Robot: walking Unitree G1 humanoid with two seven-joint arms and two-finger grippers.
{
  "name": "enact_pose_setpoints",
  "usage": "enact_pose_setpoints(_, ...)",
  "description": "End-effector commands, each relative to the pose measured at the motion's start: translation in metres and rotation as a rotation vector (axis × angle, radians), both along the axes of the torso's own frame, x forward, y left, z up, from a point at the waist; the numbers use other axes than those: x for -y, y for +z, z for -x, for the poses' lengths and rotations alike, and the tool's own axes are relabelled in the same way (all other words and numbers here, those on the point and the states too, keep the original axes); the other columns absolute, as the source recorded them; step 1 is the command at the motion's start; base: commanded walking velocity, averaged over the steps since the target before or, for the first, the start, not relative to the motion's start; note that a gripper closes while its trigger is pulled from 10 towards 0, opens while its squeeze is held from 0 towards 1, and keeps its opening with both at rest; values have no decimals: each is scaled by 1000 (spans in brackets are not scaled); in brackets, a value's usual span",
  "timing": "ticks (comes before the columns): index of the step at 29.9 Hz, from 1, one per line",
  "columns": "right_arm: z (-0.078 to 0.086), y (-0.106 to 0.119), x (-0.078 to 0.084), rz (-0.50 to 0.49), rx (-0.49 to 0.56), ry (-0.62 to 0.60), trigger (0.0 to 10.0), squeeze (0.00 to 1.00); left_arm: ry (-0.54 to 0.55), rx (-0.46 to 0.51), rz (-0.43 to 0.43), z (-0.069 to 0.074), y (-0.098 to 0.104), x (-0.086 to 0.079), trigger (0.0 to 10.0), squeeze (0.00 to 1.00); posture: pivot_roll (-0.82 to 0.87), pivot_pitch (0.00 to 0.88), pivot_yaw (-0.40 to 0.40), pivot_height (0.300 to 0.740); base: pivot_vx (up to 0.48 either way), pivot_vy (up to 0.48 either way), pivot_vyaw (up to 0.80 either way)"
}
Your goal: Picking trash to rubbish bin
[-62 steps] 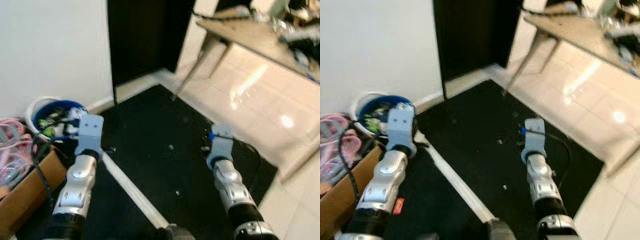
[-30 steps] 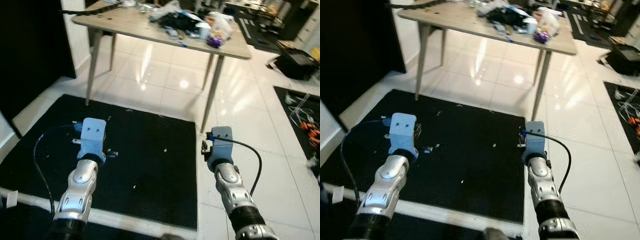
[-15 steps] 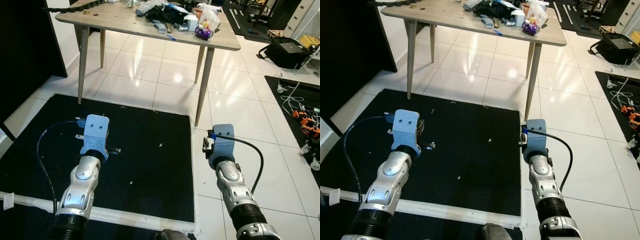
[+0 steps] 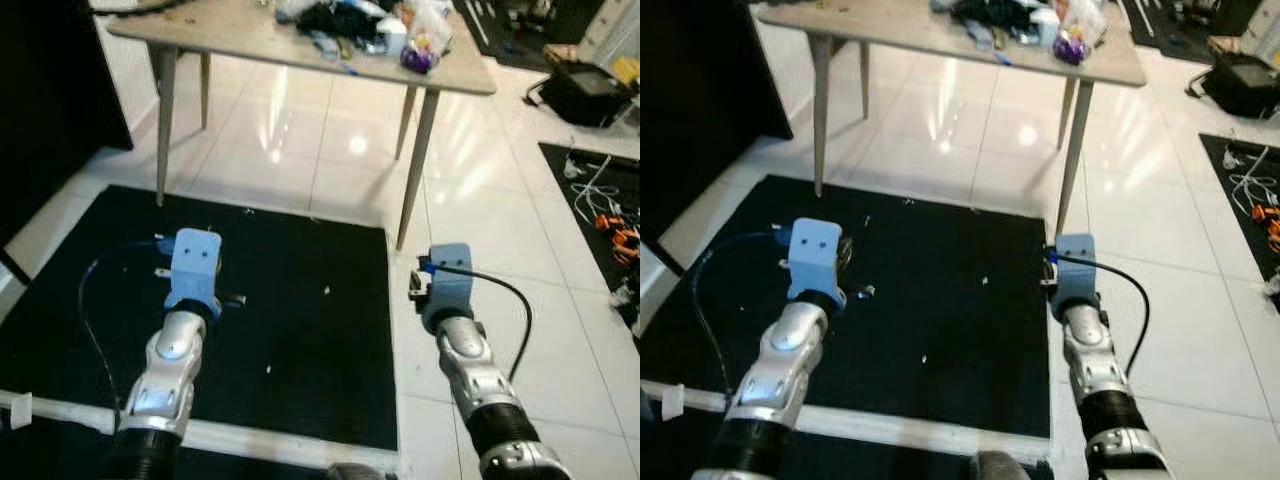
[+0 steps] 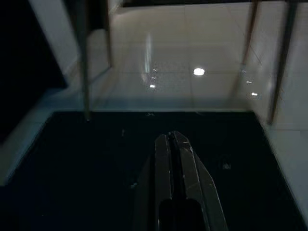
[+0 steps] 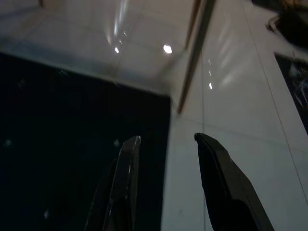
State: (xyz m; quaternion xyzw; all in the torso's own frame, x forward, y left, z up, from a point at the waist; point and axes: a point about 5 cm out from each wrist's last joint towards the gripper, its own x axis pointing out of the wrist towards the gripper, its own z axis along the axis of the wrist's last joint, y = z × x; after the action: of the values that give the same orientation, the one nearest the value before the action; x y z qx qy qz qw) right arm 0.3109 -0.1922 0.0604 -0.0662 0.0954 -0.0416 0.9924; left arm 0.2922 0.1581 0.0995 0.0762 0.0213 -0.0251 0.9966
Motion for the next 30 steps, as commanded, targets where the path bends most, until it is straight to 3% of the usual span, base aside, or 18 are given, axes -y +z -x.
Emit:
enact_pose_setpoints(1, -1, 2, -7, -7, 21, 24, 10000, 0, 8, -8, -3, 2, -2, -4, 10000, 0, 44, 37, -80, 740, 337, 0, 0)
enact_pose_setpoints(13, -3, 10, -9, 0, 73, 41, 10000, 0, 6, -8, 2, 2, -2, -3, 10000, 0, 42, 38, -81, 740, 337, 0, 0)
enact_pose_setpoints(21, -1, 40, -24, 6, 298, 148, 10000, 0, -2, -12, 5, 1, -3, -2, 10000, 0, 41, 42, -79, 740, 337, 0, 0)
enact_pose_setpoints(30, -1, 44, -21, 2, 326, 134, 10000, 0, -14, -10, 7, 0, -1, 0, 10000, 0, 42, 46, -78, 740, 335, 0, 0)
